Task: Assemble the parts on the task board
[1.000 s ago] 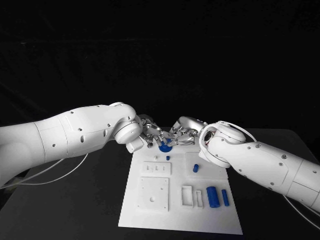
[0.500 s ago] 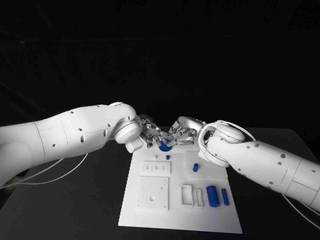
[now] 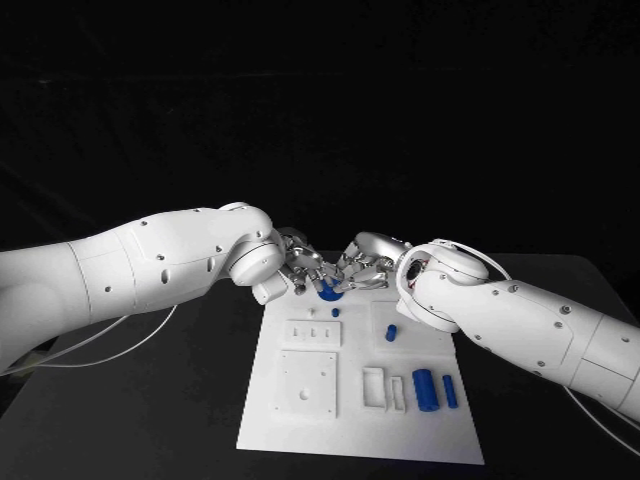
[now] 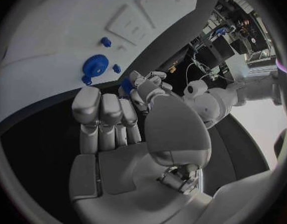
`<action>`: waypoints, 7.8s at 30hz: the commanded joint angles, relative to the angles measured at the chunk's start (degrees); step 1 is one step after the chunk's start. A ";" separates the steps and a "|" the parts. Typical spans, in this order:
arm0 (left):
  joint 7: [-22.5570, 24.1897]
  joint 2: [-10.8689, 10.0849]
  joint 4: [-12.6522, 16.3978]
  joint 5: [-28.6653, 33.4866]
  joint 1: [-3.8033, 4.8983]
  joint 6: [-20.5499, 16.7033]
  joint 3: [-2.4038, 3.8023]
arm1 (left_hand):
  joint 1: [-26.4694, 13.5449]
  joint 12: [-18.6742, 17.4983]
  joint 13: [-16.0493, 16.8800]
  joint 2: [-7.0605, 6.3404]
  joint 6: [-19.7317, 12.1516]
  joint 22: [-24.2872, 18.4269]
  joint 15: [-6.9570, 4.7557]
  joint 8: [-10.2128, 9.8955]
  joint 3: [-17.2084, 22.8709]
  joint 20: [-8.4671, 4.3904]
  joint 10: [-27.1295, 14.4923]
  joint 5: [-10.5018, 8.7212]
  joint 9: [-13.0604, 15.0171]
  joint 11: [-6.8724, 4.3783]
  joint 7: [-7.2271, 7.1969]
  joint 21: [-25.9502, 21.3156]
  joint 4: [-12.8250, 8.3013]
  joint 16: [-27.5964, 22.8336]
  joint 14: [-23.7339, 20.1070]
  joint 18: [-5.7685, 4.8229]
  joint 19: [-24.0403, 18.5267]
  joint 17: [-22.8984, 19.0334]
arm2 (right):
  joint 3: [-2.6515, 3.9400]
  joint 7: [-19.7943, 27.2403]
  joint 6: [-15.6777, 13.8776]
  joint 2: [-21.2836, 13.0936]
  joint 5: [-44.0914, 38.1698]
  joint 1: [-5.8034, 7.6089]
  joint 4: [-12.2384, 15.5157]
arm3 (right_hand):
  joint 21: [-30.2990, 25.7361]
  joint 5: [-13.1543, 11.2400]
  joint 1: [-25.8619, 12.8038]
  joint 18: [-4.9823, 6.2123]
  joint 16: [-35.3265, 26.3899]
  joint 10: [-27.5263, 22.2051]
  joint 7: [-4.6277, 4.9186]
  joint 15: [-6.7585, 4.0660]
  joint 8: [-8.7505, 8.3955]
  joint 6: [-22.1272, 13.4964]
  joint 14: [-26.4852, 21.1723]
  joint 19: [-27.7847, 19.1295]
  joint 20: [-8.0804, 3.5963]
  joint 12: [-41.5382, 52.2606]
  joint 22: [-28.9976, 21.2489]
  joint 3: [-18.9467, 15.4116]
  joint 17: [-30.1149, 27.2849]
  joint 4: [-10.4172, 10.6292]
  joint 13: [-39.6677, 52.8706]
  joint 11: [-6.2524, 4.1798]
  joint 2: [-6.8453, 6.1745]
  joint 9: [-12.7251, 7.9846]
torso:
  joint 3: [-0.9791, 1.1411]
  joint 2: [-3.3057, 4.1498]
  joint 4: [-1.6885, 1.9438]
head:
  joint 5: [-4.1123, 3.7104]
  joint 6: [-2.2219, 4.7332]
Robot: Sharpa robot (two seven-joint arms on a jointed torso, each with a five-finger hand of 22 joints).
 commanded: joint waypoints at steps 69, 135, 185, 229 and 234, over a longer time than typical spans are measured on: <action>-2.50 -4.49 7.37 -6.61 -3.00 -3.14 -1.54 | -6.12 12.28 -2.70 -3.44 8.81 10.53 -1.21 0.12 17.02 -0.78 2.83 4.86 26.50 -1.98 -3.41 -6.40 -5.78 7.49 2.49 -0.98 4.08 7.72 | 3.84 12.82 -10.21 -16.74 20.52 -0.47 1.65 | -11.12 8.58 2.26 1.62 -9.62 -7.58 3.45 1.60 -0.07 -17.68 -1.28 2.88 1.49 -8.25 -2.45 -25.05 -3.72 6.18 -11.52 2.30 0.07 -0.83 | 0.41 -0.41 -0.14 | 0.30 -2.84; -4.56 -4.76 6.11 -13.12 -6.37 0.63 -1.55 | -9.99 18.31 -9.29 -0.95 12.72 15.95 -0.68 0.21 17.55 1.35 2.93 6.68 36.25 -2.31 -4.67 -7.31 -8.21 11.33 2.90 0.64 6.15 11.74 | 3.92 11.94 -9.69 -15.31 20.15 -0.47 -0.24 | -11.46 12.97 2.12 1.53 -10.38 -8.03 3.40 1.50 -0.04 -17.00 -1.15 2.88 1.37 -8.81 -2.84 -24.51 -3.59 5.10 -13.13 2.15 0.21 -0.80 | 0.58 -0.45 -0.29 | 0.35 -5.76; -4.54 -3.75 5.35 -13.93 -6.79 1.73 -1.54 | -8.32 19.43 -10.10 1.11 13.71 15.91 -0.44 0.22 13.85 2.17 2.92 -3.34 38.71 -2.24 -4.99 -7.47 -4.86 11.71 2.97 1.09 6.08 12.32 | 3.92 11.79 -9.24 -14.95 20.10 -0.49 -0.78 | -11.48 14.83 1.89 1.51 -10.51 -8.10 3.41 1.45 -0.04 -16.89 -1.10 2.88 1.32 -8.80 -2.91 -23.71 -3.50 4.21 -13.32 2.11 0.28 -0.80 | 0.54 -0.44 -0.29 | 0.20 -6.66; -4.69 -2.96 5.34 -22.28 -7.29 3.98 -1.53 | -6.82 19.07 -10.75 0.79 13.14 15.79 -0.37 0.11 13.61 2.60 2.92 -4.18 38.47 -2.17 -4.81 -7.89 -5.42 11.28 2.89 1.56 5.80 11.62 | 3.92 11.92 -8.87 -14.36 20.08 -0.99 -1.28 | -11.59 14.99 1.71 1.51 -10.64 -8.16 3.41 1.45 -0.05 -17.03 -1.12 2.87 1.32 -8.84 -2.97 -23.55 -3.53 3.89 -13.40 2.12 0.37 -0.81 | 0.53 -0.41 -0.28 | 0.04 -6.98; -4.61 -3.28 5.48 -22.35 -7.30 3.84 -1.53 | -6.87 18.77 -10.86 0.38 12.68 15.66 -0.36 0.00 12.95 2.57 2.92 -6.41 37.79 -2.15 -4.74 -8.39 -4.89 10.98 2.82 1.52 5.63 11.13 | 3.92 11.93 -8.88 -14.43 20.08 -1.03 -1.29 | -11.59 14.99 1.71 1.51 -10.64 -8.16 3.41 1.45 -0.05 -17.03 -1.12 2.87 1.32 -8.84 -2.97 -23.55 -3.53 3.89 -13.40 2.12 0.37 -0.81 | 0.48 -0.43 -0.30 | 0.02 -7.01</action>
